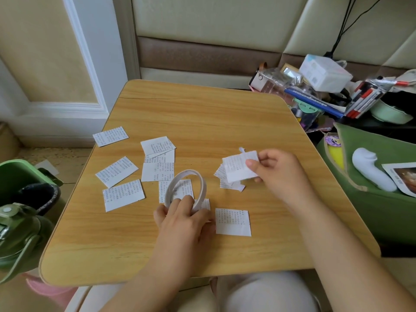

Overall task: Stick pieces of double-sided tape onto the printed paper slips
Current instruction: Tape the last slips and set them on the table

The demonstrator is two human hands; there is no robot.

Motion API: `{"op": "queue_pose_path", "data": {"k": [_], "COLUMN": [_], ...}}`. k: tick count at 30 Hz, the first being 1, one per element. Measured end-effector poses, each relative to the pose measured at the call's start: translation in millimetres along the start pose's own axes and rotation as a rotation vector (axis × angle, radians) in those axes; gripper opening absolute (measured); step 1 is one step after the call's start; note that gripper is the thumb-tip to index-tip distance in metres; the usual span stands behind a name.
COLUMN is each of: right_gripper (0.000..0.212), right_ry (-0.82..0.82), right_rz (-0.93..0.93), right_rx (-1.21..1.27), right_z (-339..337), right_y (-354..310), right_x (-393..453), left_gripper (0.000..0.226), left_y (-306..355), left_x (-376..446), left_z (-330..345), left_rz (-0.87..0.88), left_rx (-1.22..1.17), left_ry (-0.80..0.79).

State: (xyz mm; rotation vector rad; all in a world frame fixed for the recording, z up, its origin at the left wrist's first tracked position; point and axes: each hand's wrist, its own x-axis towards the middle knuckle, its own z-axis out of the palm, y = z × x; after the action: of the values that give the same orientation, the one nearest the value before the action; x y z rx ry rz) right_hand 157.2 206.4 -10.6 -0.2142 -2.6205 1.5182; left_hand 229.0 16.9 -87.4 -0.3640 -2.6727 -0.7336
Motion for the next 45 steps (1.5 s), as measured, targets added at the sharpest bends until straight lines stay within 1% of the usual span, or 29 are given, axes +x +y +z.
{"op": "queue_pose_path", "data": {"k": [1, 5, 7, 11, 15, 19, 24, 29, 32, 34, 40, 43, 45], "right_gripper": [0.007, 0.013, 0.018, 0.033, 0.034, 0.04, 0.044, 0.038, 0.037, 0.035, 0.022, 0.019, 0.011], "right_ry": [-0.002, -0.058, -0.065, -0.075, -0.034, 0.007, 0.037, 0.042, 0.06, 0.068, 0.094, 0.051, 0.028], "right_rz": [0.036, 0.175, 0.214, 0.191, 0.179, 0.137, 0.128, 0.139, 0.119, 0.11, 0.034, 0.075, 0.104], "right_rx": [0.036, 0.091, 0.103, 0.037, -0.017, -0.126, -0.173, -0.2, -0.218, -0.239, -0.348, -0.404, -0.36], "right_z": [-5, -6, 1, 14, 22, 26, 29, 31, 32, 33, 38, 37, 38], "right_y": [2, 20, 28, 34, 35, 35, 34, 34, 33, 32, 27, 21, 19], "right_x": [-12, -54, -67, -78, -78, -80, -80, -79, -79, -80, -91, -96, -96], "left_gripper": [0.008, 0.025, 0.024, 0.004, 0.006, 0.007, 0.006, 0.009, 0.025, 0.03, 0.034, 0.033, 0.033], "left_y": [0, 2, 4, 6, 7, 6, 5, 6, 6, 7, 8, 8, 8], "left_x": [0, 1, 1, 1, -2, -1, -2, 0, 1, 2, 2, 0, 0], "left_z": [-1, 0, 1, 0, 0, -1, -2, 1, 2, 2, 2, 4, 4], "left_rz": [-0.006, -0.014, -0.016, -0.008, -0.002, -0.01, -0.018, -0.021, -0.029, -0.039, -0.059, -0.06, -0.063], "left_rx": [0.0, -0.002, 0.003, 0.033, 0.048, 0.036, 0.026, 0.027, 0.038, 0.055, 0.106, 0.127, 0.131], "left_ry": [-0.009, -0.042, -0.049, -0.029, -0.007, 0.005, 0.013, 0.007, -0.024, -0.033, -0.034, -0.023, -0.02]}}
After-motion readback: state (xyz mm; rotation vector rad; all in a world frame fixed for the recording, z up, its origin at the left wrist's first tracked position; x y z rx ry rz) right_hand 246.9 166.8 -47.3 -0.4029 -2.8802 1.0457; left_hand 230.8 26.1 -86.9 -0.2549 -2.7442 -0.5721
